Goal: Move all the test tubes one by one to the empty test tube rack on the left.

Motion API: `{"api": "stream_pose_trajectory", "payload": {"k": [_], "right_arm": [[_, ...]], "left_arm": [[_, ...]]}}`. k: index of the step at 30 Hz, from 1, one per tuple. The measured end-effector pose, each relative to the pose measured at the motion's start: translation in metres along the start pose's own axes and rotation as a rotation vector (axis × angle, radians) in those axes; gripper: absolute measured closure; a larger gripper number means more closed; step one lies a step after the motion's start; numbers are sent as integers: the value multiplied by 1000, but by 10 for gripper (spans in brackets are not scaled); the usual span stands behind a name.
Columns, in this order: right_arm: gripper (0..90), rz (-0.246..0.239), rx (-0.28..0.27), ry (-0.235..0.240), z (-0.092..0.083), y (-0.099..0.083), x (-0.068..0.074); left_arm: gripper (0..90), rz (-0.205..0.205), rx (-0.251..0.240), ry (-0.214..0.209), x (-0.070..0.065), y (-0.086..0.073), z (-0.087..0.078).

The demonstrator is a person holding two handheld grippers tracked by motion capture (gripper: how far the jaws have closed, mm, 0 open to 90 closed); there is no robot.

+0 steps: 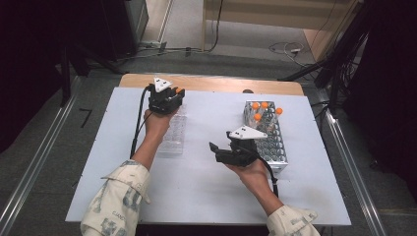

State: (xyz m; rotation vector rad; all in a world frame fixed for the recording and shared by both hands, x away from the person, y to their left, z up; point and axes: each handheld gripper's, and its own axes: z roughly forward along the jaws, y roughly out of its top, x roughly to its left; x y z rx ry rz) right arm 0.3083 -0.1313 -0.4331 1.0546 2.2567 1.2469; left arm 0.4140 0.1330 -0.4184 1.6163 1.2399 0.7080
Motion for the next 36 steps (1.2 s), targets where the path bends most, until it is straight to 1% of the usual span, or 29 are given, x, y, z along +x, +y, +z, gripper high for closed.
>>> {"api": "stream_pose_trajectory", "payload": {"k": [7,9,12,17,21,26,31,32,34,36], "right_arm": [[258,-2,1,-1,0,0,0],[259,-3,2,-1,0,0,0],[259,-3,2,-1,0,0,0],[259,-2,0,-2,0,0,0],[259,-1,5,-3,1,-1,0],[259,0,5,-5,2,-1,0],[259,-3,3,-6,2,-1,0],[259,-2,0,-7,1,0,0],[261,-1,-5,-12,0,0,-1],[262,5,-11,-14,-1,0,-3]], "left_arm": [[694,26,5,7,-3,-4,0],[694,28,7,11,-4,-5,0],[694,45,25,21,-6,-7,1],[693,39,37,21,-6,-12,3],[687,35,43,15,-5,-13,3],[633,32,51,9,-3,-14,3],[574,24,42,4,-1,-12,0],[544,20,41,5,-1,-12,0],[450,16,35,7,-1,-11,-2],[388,8,24,4,0,-10,-4]]}}
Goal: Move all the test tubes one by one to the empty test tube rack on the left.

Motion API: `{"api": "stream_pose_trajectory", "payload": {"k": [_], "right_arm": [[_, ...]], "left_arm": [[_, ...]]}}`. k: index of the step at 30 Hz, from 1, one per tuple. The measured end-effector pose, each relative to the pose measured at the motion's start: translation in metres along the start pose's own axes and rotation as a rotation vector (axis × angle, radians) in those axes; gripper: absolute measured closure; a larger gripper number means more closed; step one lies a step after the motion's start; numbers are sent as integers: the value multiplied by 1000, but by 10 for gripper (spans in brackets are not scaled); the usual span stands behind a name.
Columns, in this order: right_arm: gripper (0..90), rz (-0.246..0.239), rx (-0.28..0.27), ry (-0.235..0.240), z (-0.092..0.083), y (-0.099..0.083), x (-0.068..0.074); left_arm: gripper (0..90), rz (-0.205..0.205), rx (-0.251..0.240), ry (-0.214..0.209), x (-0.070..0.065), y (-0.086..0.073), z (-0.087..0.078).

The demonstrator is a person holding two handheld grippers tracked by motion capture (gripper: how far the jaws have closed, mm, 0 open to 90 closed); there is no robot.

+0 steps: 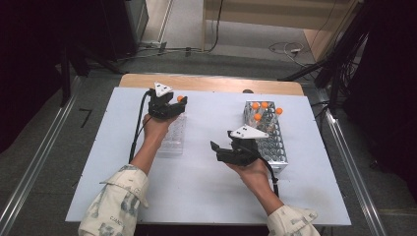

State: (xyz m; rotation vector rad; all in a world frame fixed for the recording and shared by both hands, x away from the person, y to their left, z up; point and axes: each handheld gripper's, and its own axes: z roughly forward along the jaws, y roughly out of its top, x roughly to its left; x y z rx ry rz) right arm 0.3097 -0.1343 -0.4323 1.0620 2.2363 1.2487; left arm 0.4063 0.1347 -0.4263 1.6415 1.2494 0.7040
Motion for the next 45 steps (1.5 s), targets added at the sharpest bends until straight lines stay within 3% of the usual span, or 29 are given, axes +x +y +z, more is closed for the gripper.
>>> {"api": "stream_pose_trajectory", "payload": {"k": [6,11,19,28,45], "right_arm": [[263,13,-14,-23,-5,2,-7],[264,28,-29,-43,-12,4,-15],[266,43,-61,-89,-25,8,-31],[267,74,-88,-155,-42,8,-60],[275,108,-83,-252,-51,-2,-100]], "left_arm": [[250,-32,-26,-14,-1,4,-9],[211,-26,-63,-17,-5,9,-21],[207,-17,-101,-49,-15,11,-34],[179,-26,-98,-68,-18,3,-48],[179,12,-100,-124,-36,-9,-69]]}}
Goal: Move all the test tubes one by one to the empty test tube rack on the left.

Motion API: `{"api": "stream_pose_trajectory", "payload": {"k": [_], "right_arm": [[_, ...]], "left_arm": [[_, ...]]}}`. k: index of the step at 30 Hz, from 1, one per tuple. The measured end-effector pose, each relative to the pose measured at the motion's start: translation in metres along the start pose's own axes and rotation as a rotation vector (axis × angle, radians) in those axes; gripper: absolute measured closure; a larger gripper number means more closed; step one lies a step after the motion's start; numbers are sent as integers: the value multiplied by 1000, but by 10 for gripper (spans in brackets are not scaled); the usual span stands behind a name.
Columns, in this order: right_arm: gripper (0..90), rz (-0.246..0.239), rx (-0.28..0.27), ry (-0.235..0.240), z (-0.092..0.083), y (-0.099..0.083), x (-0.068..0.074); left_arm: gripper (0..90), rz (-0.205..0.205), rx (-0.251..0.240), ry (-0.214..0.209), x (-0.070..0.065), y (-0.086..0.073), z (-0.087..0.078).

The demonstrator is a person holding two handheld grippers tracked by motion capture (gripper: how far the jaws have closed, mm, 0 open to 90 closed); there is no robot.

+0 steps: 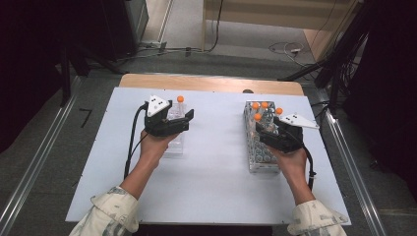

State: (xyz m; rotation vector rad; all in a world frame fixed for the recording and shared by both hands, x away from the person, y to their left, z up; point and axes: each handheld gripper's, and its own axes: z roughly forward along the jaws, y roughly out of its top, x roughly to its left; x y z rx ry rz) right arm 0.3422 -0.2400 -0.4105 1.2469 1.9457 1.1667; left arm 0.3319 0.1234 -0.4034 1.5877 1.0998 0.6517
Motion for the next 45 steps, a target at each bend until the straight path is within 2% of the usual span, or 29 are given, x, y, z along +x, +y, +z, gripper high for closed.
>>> {"api": "stream_pose_trajectory", "payload": {"k": [7,9,19,28,39,45], "right_arm": [[279,24,1,-40,0,-2,-20],[281,36,1,-54,1,-3,-25],[296,57,16,-107,16,-6,-45],[322,49,22,-101,29,-11,-59],[462,4,21,-64,41,-15,-63],[548,-6,22,-50,44,-16,-63]], "left_arm": [[178,19,20,-4,-2,-9,-8],[178,13,26,-8,-1,-11,-9],[178,21,34,-18,-3,-16,-17],[178,19,35,-22,-4,-18,-18],[179,17,35,-23,-3,-18,-19],[180,16,37,-25,-3,-18,-19]]}}
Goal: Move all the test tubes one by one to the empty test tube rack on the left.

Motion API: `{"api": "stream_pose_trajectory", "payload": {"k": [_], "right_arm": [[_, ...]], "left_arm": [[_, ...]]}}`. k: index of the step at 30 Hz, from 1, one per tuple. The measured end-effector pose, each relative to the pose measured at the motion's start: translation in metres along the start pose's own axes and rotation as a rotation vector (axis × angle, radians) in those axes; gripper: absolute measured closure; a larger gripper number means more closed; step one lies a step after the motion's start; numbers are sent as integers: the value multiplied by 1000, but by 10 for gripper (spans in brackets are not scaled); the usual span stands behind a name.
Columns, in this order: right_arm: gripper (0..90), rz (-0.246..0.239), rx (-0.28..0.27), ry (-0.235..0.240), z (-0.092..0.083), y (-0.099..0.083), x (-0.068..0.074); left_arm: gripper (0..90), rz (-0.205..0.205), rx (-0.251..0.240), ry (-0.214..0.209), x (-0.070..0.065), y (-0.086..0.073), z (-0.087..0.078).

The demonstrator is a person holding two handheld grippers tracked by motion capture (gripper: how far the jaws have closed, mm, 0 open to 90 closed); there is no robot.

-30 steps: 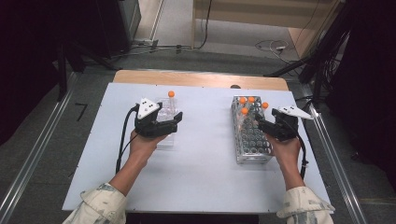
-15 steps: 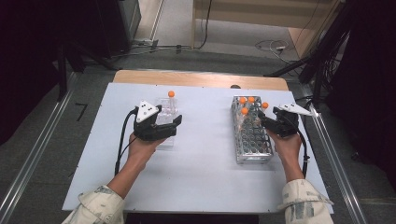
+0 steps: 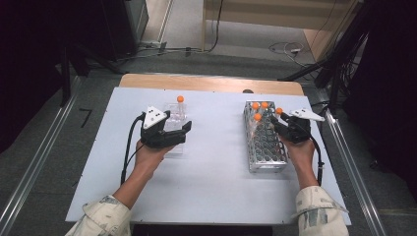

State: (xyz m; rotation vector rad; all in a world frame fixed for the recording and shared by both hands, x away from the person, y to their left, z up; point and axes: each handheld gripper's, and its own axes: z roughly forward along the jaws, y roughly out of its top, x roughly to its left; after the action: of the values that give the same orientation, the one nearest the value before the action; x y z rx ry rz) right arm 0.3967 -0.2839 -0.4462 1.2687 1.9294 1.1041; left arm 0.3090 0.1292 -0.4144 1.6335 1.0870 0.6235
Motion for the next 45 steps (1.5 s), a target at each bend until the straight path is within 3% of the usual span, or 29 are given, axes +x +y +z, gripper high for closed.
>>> {"api": "stream_pose_trajectory", "payload": {"k": [10,30,45], "right_arm": [[626,-26,2,15,4,-2,0],[715,-34,3,15,7,-3,1],[719,-15,-73,7,-14,12,2]], "left_arm": [[182,2,6,-3,0,-1,1],[188,-12,11,-16,0,-2,1],[190,-15,10,-23,-1,-2,1]]}}
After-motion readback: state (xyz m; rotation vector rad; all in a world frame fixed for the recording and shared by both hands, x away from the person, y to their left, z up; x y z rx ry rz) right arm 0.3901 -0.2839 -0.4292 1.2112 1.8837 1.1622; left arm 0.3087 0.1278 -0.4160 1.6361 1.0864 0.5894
